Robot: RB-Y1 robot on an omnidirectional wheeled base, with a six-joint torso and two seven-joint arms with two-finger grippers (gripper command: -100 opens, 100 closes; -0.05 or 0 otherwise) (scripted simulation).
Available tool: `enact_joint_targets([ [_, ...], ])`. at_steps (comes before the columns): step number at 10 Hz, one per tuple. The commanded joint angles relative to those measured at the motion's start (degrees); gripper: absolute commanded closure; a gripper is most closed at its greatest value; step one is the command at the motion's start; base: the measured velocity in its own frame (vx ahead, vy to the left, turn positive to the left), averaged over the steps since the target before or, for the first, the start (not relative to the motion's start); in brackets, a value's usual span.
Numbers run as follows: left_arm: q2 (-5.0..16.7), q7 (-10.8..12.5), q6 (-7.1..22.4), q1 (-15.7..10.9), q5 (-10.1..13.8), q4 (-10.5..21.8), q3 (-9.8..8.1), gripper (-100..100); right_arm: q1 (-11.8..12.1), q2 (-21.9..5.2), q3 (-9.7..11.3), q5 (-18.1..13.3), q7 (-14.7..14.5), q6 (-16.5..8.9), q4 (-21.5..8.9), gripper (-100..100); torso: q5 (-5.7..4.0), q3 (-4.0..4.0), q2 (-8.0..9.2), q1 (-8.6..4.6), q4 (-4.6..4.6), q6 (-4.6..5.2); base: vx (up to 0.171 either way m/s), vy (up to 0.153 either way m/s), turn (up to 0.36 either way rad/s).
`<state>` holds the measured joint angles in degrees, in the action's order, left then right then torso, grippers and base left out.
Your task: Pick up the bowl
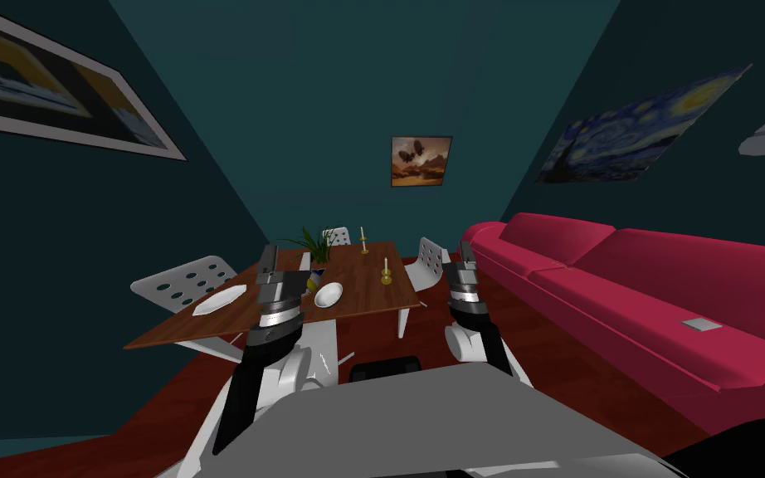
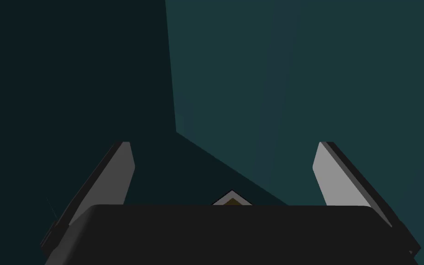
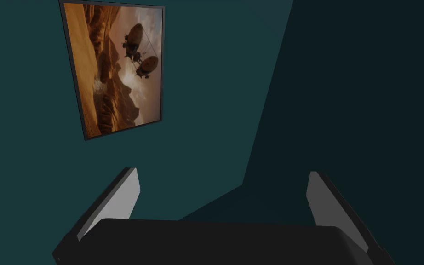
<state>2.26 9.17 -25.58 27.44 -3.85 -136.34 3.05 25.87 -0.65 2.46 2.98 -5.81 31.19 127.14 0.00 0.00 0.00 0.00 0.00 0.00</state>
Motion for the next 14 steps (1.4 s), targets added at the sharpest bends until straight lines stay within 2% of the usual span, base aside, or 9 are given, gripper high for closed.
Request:
enact_joint_targets([
  [1, 1.37, -0.49, 2.66, -1.32, 0.77, 1.38, 0.04, -100, 0.00, 0.00, 0.00, 0.00, 0.00, 0.00, 0.00, 0, 0.00, 0.00, 0.00, 0.00, 0.00, 0.00, 0.015, -0.015, 0.008],
  [2, 1.37, -0.49, 2.66, -1.32, 0.77, 1.38, 0.04, -100, 0.00, 0.00, 0.00, 0.00, 0.00, 0.00, 0.00, 0, 0.00, -0.03, -0.05, -0.03, -0.01, 0.00, 0.021, -0.020, 0.008],
  [8, 3.89, -2.05, 11.69, -5.80, 3.14, 6.02, -0.02, -100, 0.00, 0.00, 0.00, 0.00, 0.00, 0.00, 0.00, 0, -0.01, 0.03, 0.05, -0.06, 0.01, 0.00, -0.009, -0.017, 0.016],
  [9, 4.44, -2.45, 13.89, -7.00, 3.73, 7.26, -0.05, -100, 0.00, 0.00, 0.00, 0.00, 0.00, 0.00, 0.00, 0, -0.01, 0.03, 0.05, -0.05, 0.01, 0.00, -0.012, -0.012, 0.016],
  [10, 4.44, -2.45, 14.08, -7.00, 3.73, 7.26, -0.05, -100, 0.00, 0.00, 0.00, 0.00, 0.00, 0.00, 0.00, 0, -0.01, 0.02, 0.03, -0.05, 0.01, 0.00, -0.010, -0.009, 0.007],
  [11, 5.01, -2.88, 16.30, -8.29, 4.35, 8.61, -0.10, -100, 0.00, 0.00, 0.00, 0.00, 0.00, 0.00, 0.00, 0, -0.01, 0.02, 0.03, -0.03, 0.01, 0.00, -0.014, -0.009, 0.018],
  [12, 5.01, -2.88, 16.64, -8.29, 4.35, 8.61, -0.10, -100, 0.00, 0.00, 0.00, 0.00, 0.00, 0.00, 0.00, 0, -0.01, 0.02, 0.04, -0.03, 0.01, 0.00, -0.014, -0.007, 0.006],
  [13, 5.62, -3.33, 18.82, -9.67, 5.00, 10.06, -0.15, -100, 0.00, 0.00, 0.00, 0.00, 0.00, 0.00, 0.00, 0, -0.01, 0.03, 0.05, -0.03, 0.01, 0.00, -0.015, -0.007, 0.014],
  [14, 5.62, -3.33, 19.36, -9.67, 5.00, 10.06, -0.15, -100, 0.00, 0.00, 0.00, 0.00, 0.00, 0.00, 0.00, 0, 0.00, 0.02, 0.03, -0.02, 0.01, 0.00, -0.011, -0.007, 0.005],
])
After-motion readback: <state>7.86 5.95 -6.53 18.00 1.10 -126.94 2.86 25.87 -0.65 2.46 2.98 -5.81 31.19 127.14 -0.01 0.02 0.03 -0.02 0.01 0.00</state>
